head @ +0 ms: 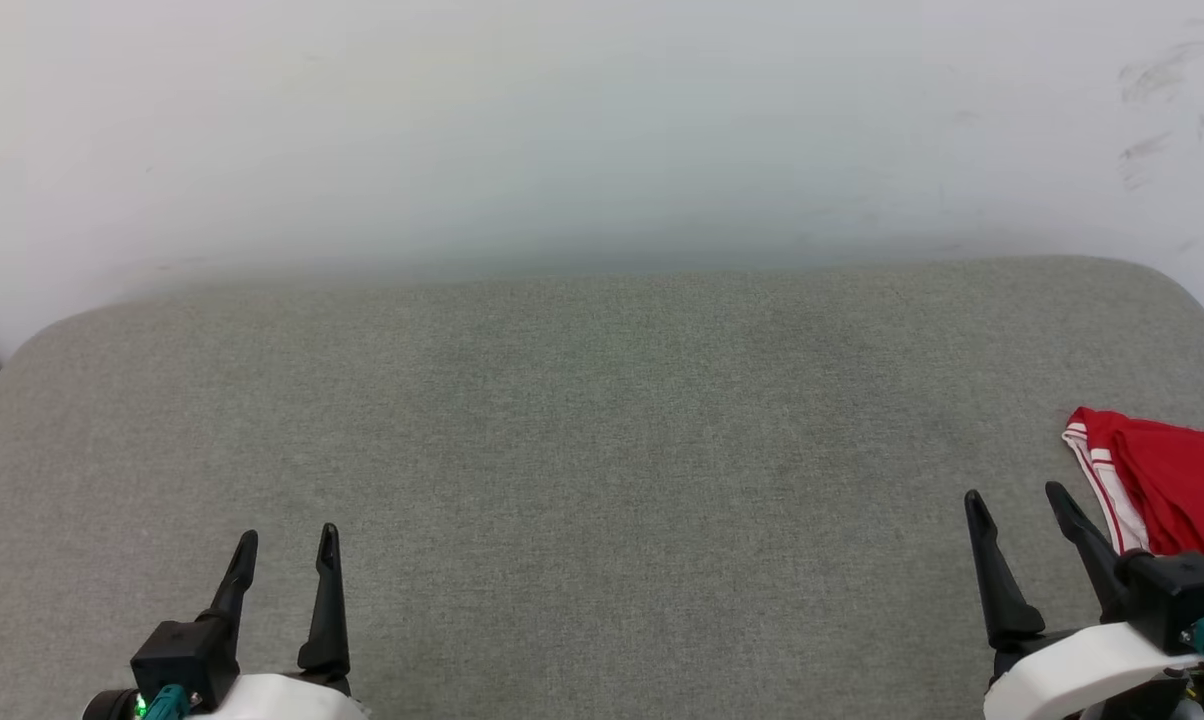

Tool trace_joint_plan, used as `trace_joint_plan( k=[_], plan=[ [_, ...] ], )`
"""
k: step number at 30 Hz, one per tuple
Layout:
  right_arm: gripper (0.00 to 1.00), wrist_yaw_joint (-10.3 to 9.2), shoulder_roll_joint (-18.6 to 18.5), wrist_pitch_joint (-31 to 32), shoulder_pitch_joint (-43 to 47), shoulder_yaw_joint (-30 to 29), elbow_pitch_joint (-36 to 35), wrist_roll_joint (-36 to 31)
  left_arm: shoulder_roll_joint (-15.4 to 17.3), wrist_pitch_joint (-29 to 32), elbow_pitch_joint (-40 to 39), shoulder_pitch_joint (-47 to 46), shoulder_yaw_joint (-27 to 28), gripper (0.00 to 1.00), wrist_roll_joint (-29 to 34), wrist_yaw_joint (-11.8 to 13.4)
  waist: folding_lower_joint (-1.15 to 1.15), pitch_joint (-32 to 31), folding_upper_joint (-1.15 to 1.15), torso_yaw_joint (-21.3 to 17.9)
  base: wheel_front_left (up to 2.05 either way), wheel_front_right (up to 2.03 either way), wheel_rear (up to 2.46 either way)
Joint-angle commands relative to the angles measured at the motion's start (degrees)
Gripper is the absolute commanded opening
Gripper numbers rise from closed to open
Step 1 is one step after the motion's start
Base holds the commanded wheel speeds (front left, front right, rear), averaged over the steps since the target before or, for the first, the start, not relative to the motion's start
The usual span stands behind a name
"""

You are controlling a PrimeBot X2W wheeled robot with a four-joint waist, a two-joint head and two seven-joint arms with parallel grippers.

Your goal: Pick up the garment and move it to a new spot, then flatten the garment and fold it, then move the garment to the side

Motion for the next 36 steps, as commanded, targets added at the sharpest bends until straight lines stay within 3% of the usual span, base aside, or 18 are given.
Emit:
trace_joint_plan(
  k=[1, 20, 21, 26, 36],
  plan=[
    [1.0, -0.05, 0.5, 0.3, 0.8, 0.0, -0.7, -0.3, 0.1, -0.3, -0.1, 0.6, -0.2, 1.0, 0.0, 0.0, 0.01, 0.0, 0.0, 0.0, 0.0, 0.0, 0.0],
    [1.0, -0.05, -0.1, -0.4, -0.7, 0.4, 0.0, 0.8, 0.6, 0.4, -0.7, 0.4, -1.0, 1.0, -0.9, 0.3, 0.01, -0.1, 0.0, -0.2, 0.0, 0.0, 0.0],
    [0.0, 0.0, 0.0, -0.1, 0.2, 0.4, 0.2, 0.7, 0.2, 0.4, -0.3, 0.1, -1.1, 0.0, -0.8, 0.1, 0.01, -0.1, 0.0, -0.2, 0.0, 0.0, 0.0],
    [0.0, 0.0, 0.2, 0.0, 0.3, 0.3, 2.1, 2.3, -0.6, 1.1, 1.3, 0.3, -1.2, 0.0, -2.3, -0.1, 0.01, -0.1, 0.0, -0.1, 0.0, 0.0, 0.0],
    [0.0, 0.0, 0.5, 0.9, -1.2, -0.5, 4.2, 13.8, -1.7, 3.9, 2.1, -1.1, 0.7, 0.0, -12.1, -1.6, 0.01, 0.1, 0.0, 0.0, 0.0, 0.0, 0.0]
  ],
)
